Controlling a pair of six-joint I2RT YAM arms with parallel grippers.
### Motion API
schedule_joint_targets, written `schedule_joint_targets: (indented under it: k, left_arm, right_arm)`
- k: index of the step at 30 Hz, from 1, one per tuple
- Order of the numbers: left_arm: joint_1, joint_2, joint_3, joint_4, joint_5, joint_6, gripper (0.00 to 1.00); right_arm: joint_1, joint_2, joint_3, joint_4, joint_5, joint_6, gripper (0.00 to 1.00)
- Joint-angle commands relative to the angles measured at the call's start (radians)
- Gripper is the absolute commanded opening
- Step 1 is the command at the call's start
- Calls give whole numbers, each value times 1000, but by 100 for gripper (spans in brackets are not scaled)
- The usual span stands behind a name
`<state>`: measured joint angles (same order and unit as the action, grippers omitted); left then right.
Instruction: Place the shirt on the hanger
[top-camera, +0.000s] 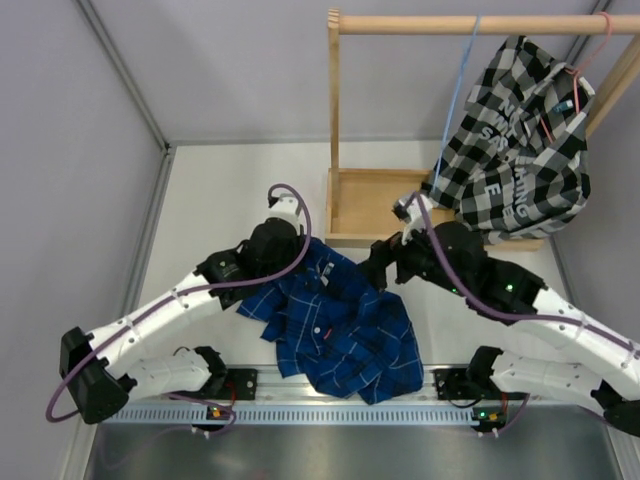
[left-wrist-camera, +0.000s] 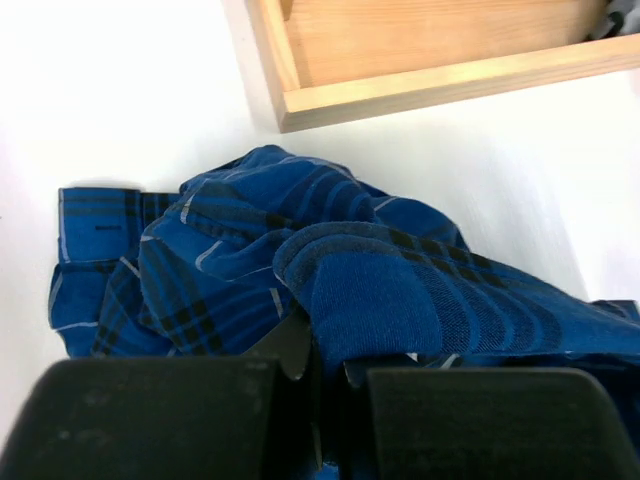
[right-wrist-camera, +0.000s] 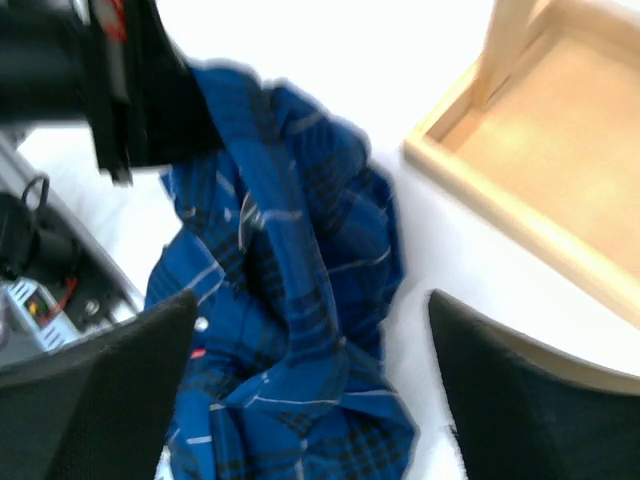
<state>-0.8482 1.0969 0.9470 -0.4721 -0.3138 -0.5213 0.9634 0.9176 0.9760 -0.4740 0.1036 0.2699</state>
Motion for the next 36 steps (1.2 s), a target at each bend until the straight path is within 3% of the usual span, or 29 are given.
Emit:
schedule_joint_targets:
  k: [1,5,9,17,21,24,27,28,36]
  left_arm:
    - [6,-23,52,18,48,4,0]
    - [6,-67,21,16,51,24,0]
    - [6,-98,-16,16,81,18,0]
    - [6,-129,-22,-31,131,50,0]
    - [6,-161,-19,-65,98,56,0]
    - [6,-187,-19,-77,68,60,0]
    - [6,-203,-16,-97,45,63,0]
    - [6,-206,-19,-103,42,63,0]
    - [6,-209,-53,-102,13,52,0]
  right_arm:
    - [-11,-97,138,-80,151,15,99]
    - [-12,-166,184,-109,301,45,99]
    - [-20,-132,315,-185,474,36,100]
    - [-187,197,653,-322,615,-75,97]
    - [-354,291,742,-321,472,-86,74]
    - [-380,368,811,-321,456,-116,69]
    - [-416,425,848,-322,441,-127,49]
    - [-417,431,848,-321,441,-127,38]
    - [-436,455,800,-321,493,-159,15]
